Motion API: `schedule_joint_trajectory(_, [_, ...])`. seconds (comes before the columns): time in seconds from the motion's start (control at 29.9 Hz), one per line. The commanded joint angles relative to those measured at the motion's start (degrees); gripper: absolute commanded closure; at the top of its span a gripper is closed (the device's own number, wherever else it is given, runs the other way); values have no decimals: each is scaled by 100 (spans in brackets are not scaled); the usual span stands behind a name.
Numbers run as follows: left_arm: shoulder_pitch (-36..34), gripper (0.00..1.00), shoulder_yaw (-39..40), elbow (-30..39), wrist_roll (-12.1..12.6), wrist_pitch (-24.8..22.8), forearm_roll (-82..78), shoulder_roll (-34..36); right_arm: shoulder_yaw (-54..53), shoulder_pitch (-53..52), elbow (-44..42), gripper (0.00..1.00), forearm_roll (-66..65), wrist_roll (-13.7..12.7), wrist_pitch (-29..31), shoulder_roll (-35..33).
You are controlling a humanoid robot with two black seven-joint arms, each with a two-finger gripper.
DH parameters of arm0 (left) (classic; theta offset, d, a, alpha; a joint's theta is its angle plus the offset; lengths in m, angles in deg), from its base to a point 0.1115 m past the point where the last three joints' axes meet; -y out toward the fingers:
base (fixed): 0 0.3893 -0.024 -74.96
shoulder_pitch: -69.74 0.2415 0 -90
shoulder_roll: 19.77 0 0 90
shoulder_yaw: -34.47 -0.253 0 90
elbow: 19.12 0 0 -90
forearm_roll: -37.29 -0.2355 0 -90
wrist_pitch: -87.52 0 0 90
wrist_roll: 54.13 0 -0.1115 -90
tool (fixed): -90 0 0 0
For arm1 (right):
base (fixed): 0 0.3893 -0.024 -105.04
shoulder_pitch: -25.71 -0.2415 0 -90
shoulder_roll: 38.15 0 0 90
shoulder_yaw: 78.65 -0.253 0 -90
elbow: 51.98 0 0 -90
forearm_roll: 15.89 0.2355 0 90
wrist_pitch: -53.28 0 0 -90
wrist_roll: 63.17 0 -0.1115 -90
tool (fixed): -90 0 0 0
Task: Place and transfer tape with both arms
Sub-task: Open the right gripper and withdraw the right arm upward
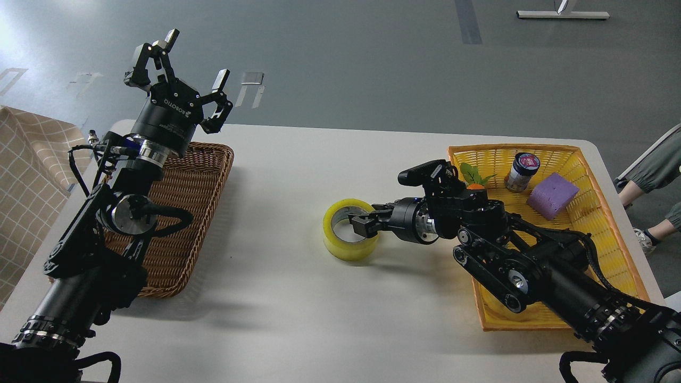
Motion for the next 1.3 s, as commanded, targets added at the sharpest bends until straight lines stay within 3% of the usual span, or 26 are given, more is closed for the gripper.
schedule_joint_trajectory(0.0, [10,2,0,-4,-1,-1,0,0,-354,-32,0,7,-1,0,0,0])
schedule_joint_trajectory(0.37, [27,2,0,-4,-10,-1,0,0,-1462,-190,281,4,-1,18,0,0])
schedule_joint_trajectory(0.67, [36,2,0,-4,-115,-36,0,-9,-1673,177,1853,2,526,9,-1542,-17])
schedule_joint_trajectory(0.9, [36,2,-97,65,-37,-71,-18,0,-1893,319,2900,1,1758,9,-1552,-991])
schedule_joint_trajectory(1.1, [-17,2,17,312,-28,166,0,-17,-2534,574,3375,0,1908,79,-1543,-1564])
schedule_joint_trajectory(1.27, [9,2,-52,373,-72,237,-62,-17,-3464,1083,3525,0,3977,158,-1359,-1818])
